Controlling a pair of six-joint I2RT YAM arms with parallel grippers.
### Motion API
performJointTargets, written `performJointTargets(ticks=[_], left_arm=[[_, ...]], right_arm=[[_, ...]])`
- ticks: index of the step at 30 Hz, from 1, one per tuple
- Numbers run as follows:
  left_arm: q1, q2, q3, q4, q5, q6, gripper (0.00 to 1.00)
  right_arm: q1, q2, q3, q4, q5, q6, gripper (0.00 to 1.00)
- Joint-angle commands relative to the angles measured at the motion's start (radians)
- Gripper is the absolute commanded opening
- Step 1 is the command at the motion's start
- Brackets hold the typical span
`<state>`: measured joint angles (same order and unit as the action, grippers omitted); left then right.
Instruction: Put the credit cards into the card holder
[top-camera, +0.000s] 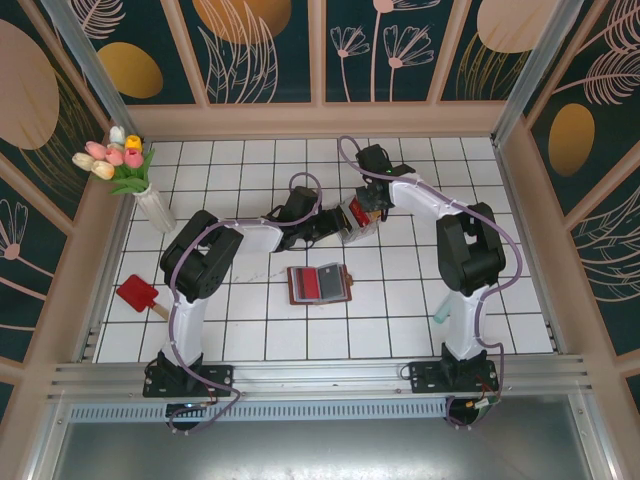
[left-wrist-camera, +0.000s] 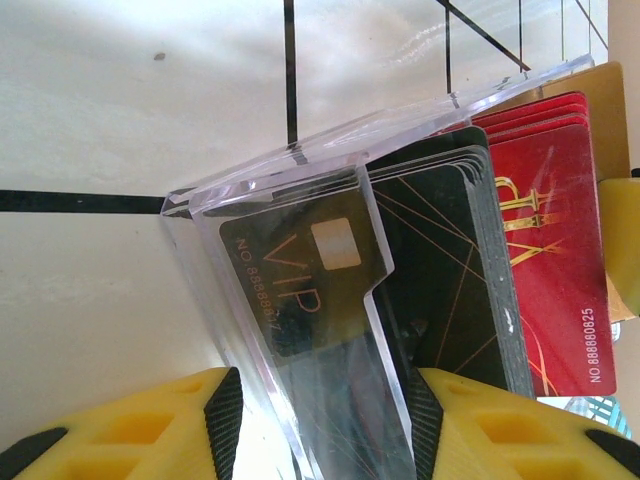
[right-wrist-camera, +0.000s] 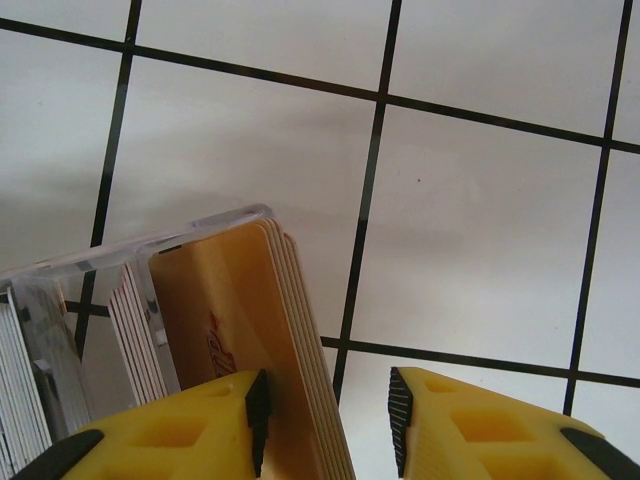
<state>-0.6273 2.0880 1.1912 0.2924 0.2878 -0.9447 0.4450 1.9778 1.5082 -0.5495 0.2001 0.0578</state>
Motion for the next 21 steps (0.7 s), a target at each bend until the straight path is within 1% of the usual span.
performJointTargets(ticks=[1, 5, 7, 11, 15, 17, 21], left_arm=[[0.0, 0.021, -0.024, -0.052, -0.007, 0.007, 0.49], [0.001, 0.02, -0.025, -0.056, -0.013, 0.009, 0.49], [0.001, 0.02, -0.025, -0.058, -0.014, 0.009, 0.48], [0.0, 0.02, -0.027, -0.059, -0.016, 0.011, 0.48], [0.0, 0.02, -0.027, -0.06, -0.016, 0.01, 0.47], [0.001, 0.02, -0.026, -0.06, -0.016, 0.011, 0.47], [0.001, 0.02, -0.028, -0.06, -0.016, 0.011, 0.47]], right_arm=[[-0.005, 0.025, -0.019, -0.014, 0.022, 0.002, 0.39], [-0.004, -0.013, -0.009, -0.015, 0.055, -0.007, 0.36], [-0.004, -0.031, 0.004, -0.026, 0.064, -0.011, 0.33], [-0.003, -0.05, 0.028, -0.042, 0.064, -0.013, 0.33], [-0.003, -0.051, 0.029, -0.048, 0.074, -0.015, 0.32], [-0.003, -0.048, 0.024, -0.048, 0.071, -0.016, 0.29], [-0.004, -0.053, 0.018, -0.047, 0.067, -0.013, 0.29]])
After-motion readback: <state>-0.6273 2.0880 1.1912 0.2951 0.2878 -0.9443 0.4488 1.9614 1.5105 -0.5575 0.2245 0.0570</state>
